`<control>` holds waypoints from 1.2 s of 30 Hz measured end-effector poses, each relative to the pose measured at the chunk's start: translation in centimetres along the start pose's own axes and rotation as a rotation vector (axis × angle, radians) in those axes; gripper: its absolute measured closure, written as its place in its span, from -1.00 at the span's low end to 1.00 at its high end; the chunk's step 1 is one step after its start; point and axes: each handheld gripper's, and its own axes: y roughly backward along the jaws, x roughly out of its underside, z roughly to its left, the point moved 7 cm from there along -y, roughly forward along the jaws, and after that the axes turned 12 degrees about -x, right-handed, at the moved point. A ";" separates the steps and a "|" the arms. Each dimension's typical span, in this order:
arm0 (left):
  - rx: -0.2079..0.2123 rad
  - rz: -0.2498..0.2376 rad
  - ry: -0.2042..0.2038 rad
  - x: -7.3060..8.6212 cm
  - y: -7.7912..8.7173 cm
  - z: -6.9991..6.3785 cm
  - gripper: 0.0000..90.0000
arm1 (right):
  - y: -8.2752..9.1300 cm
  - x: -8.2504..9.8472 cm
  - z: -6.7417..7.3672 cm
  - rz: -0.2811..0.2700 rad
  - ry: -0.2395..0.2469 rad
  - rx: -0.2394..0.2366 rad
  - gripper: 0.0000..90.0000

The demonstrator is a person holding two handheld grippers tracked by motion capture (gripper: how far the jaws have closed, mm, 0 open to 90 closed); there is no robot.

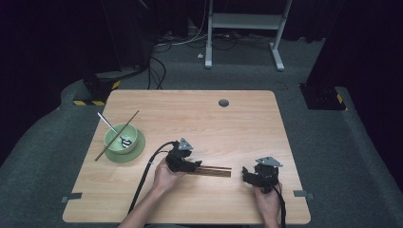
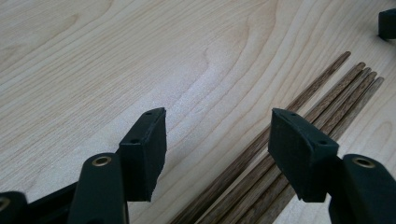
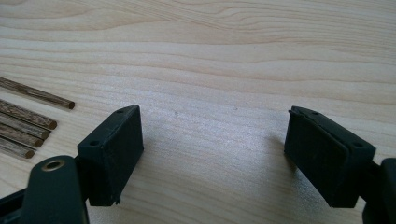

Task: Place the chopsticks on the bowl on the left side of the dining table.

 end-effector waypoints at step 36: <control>-0.041 0.054 -0.042 0.7 -0.7 0.5 -0.17 | 0.0 0.0 0.0 0.000 0.000 0.000 -0.58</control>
